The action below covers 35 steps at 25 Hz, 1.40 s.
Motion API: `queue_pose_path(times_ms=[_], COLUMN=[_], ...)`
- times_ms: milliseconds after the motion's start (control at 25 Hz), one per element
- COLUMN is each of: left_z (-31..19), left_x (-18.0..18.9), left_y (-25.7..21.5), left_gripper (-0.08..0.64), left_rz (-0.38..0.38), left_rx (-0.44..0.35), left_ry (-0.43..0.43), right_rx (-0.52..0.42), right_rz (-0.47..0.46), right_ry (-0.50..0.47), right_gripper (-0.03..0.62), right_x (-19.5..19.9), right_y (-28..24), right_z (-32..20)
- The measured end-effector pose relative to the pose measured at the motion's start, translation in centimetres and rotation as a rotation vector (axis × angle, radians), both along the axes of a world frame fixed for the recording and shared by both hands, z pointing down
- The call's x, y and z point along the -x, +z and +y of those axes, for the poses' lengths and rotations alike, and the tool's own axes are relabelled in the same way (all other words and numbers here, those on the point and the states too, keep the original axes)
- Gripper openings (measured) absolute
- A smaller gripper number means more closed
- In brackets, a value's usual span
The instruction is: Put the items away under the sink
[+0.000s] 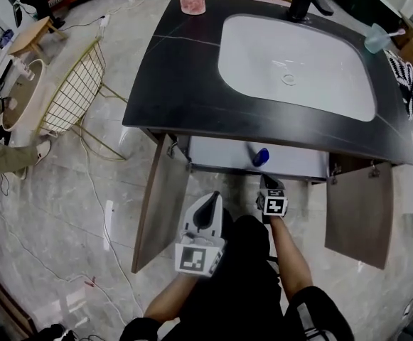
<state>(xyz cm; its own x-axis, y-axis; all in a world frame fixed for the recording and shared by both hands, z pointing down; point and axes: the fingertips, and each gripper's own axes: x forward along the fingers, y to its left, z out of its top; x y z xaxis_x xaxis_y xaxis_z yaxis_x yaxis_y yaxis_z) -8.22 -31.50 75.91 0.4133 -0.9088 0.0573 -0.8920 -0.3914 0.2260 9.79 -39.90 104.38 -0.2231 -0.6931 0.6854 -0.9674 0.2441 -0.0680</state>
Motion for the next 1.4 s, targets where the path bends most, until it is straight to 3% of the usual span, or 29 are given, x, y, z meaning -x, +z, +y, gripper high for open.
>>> queue_pose_path(times_ms=[280,640,1080,1400], left_z=[-0.2,1.7,12.2,21.1], left_x=[1.0,0.7,-1.7,-4.5], left_y=[-7.2,-17.0,-32.3,-42.2], left_gripper=[0.015,0.015,0.015,0.015], left_rz=[-0.025,-0.058,-0.063,-0.078], left_rx=[0.103,0.171,0.165,0.14], left_ry=[-0.016,-0.005,-0.047,-0.085], right_rx=[0.178,0.267,0.136,-0.029], right_rz=[-0.011,-0.036,-0.087,-0.141], right_ry=[0.004,0.001,-0.017,-0.086], right_gripper=[0.011,0.011,0.011,0.011], right_x=[0.4,1.1,0.0,-1.4], right_y=[-5.1,-16.3,-38.2,-53.6], right_z=[5.2,10.8,20.0,26.7])
